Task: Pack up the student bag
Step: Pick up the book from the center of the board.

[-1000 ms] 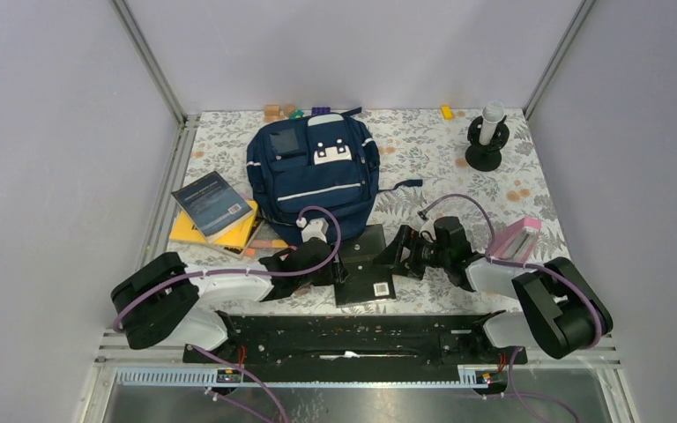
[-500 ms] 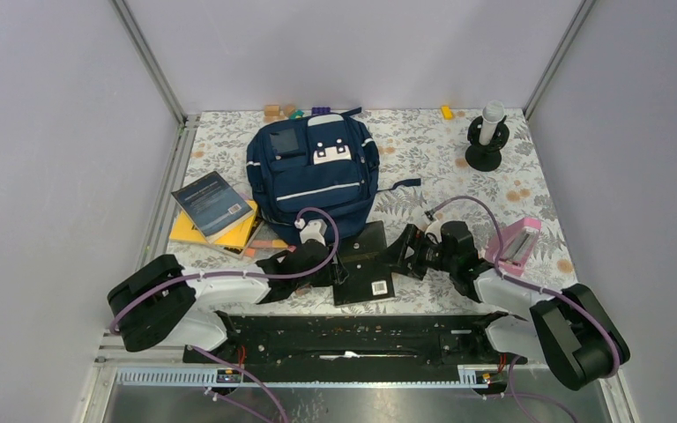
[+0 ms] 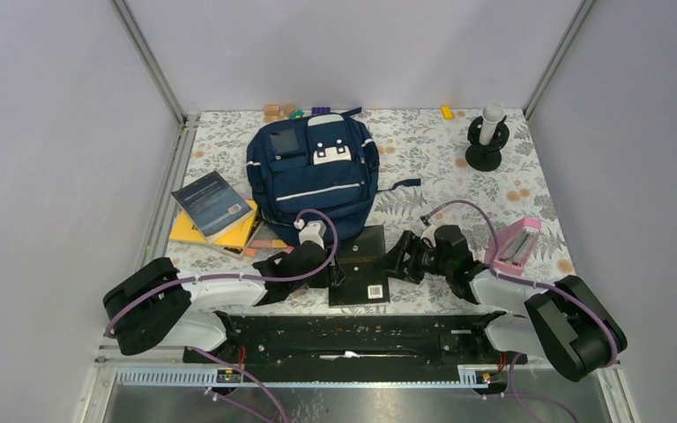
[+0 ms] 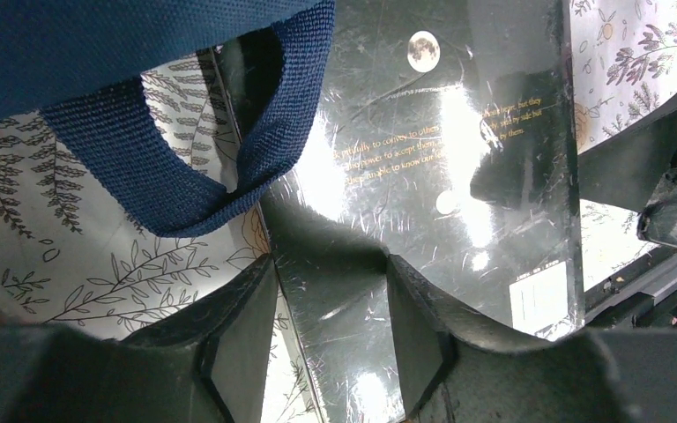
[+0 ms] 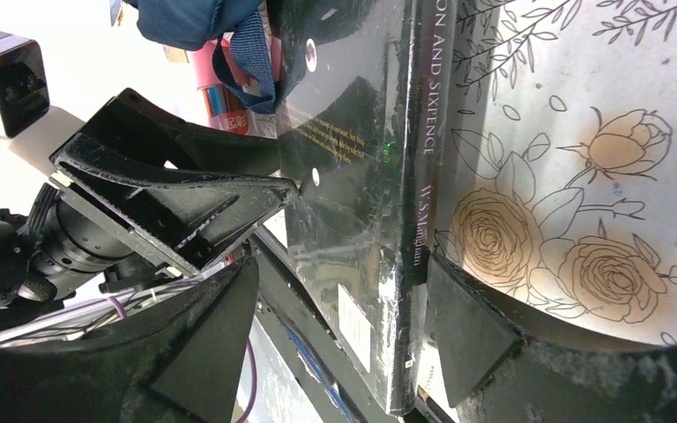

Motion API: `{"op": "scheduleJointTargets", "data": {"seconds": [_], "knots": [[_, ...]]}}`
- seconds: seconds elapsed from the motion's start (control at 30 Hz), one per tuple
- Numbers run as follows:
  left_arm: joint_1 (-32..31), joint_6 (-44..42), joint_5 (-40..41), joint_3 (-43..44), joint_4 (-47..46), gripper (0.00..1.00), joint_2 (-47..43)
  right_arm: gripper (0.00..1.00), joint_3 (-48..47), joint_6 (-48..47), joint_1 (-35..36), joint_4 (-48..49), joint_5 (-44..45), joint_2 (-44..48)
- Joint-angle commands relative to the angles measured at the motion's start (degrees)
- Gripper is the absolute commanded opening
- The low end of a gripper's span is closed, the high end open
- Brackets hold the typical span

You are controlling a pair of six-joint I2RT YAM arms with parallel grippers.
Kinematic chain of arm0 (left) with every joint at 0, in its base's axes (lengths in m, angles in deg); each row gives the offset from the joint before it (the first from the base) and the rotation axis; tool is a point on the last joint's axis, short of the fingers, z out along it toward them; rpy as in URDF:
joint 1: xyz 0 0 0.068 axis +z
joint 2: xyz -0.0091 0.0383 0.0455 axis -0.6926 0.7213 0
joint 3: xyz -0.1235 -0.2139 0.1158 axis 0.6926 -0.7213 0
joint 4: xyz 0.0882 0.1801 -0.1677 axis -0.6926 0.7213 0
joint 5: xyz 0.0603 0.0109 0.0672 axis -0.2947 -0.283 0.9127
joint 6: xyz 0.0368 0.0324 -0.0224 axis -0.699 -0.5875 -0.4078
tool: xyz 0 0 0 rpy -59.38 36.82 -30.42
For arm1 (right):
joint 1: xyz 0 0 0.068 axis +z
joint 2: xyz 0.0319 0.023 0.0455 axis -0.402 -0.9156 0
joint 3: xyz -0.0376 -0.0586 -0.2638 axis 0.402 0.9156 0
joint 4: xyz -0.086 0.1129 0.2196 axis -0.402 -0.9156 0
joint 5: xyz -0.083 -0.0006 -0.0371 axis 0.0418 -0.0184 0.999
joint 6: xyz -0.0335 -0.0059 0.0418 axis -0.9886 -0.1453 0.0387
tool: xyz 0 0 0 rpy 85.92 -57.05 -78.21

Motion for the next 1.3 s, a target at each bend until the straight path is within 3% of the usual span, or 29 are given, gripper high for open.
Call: {"op": "scheduleJointTargets", "data": {"seconds": [0.0, 0.23, 0.47, 0.57, 0.73, 0.9, 1.03, 1.27], "knots": [[-2.3, 2.0, -10.8, 1.3, -13.9, 0.45, -1.7, 0.73, -4.9, 4.0, 4.5, 11.1, -7.1, 5.5], [-2.5, 0.9, -11.2, 1.1, -14.7, 0.45, -4.2, 0.71, -6.0, 0.8, 4.8, 5.9, -5.7, 7.7], [-2.6, 0.1, -12.9, 0.2, -16.5, 0.45, -6.0, 0.66, -3.6, 6.3, 8.2, 20.9, -5.9, 2.8], [-2.6, -0.4, -13.1, 0.1, -16.2, 0.45, -7.0, 0.66, -5.2, 5.4, 9.2, 18.6, -4.3, 5.2], [-2.6, -1.1, -13.4, 0.3, -15.3, 0.45, -8.4, 0.66, -9.7, -0.2, 9.3, 6.1, -2.5, 11.4], [-2.7, -1.8, -14.1, 0.4, -15.6, 0.46, -10.4, 0.65, -9.9, -0.4, 9.4, 6.0, -2.7, 11.8], [-2.7, -4.1, -13.8, 0.6, -13.9, 0.55, -12.2, 0.62, -8.5, 2.4, 9.9, 9.4, -2.7, 12.2], [-2.7, -7.0, -16.6, 2.2, -10.5, 0.76, -10.8, 0.62, -10.8, -0.2, 10.1, 2.5, 0.9, 16.7]]}}
